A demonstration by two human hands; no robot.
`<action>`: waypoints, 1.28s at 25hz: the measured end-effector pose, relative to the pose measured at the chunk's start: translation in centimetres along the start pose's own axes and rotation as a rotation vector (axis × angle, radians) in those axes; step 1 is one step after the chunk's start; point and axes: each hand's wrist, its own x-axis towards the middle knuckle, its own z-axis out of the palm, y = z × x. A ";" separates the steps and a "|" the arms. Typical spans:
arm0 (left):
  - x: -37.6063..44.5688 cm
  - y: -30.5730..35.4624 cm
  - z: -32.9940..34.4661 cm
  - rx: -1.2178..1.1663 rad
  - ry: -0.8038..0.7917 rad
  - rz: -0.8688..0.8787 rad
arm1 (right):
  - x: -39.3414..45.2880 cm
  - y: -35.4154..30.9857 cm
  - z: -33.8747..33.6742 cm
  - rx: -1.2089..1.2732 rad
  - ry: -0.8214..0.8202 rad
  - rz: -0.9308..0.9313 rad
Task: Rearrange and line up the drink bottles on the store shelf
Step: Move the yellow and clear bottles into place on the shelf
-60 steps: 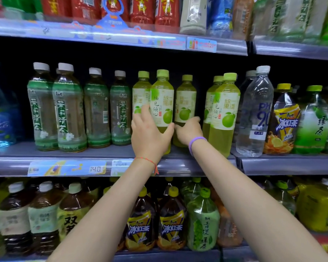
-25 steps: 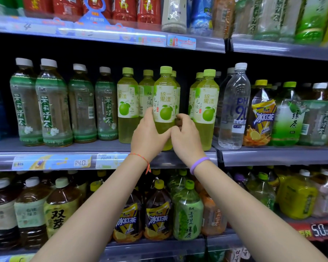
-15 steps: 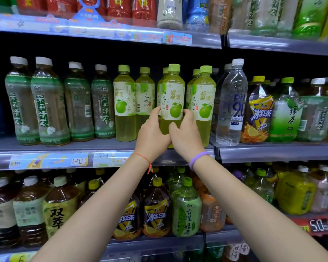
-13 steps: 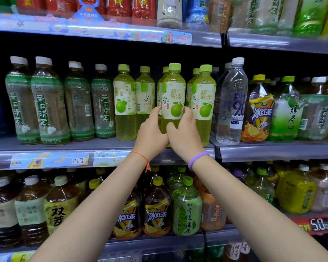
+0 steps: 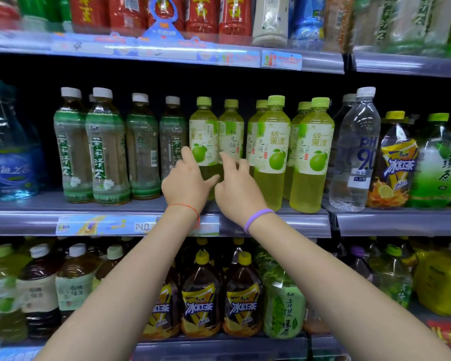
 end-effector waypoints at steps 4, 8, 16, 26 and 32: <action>0.5 -0.8 -0.3 -0.032 -0.017 0.017 | 2.0 -1.0 0.6 -0.174 -0.032 0.114; -0.3 -2.7 -1.1 -0.116 0.062 0.025 | 2.7 -1.5 1.0 -0.342 -0.118 0.144; -0.9 -4.4 -1.5 -0.131 0.064 0.058 | 4.8 -1.8 3.3 -0.633 -0.172 0.248; -0.7 -4.4 -2.2 -0.264 -0.005 -0.008 | 2.5 -1.9 0.9 -0.359 -0.204 0.162; -0.8 -3.6 -2.1 -0.283 -0.119 0.028 | 0.2 -2.0 0.6 -0.323 -0.110 0.100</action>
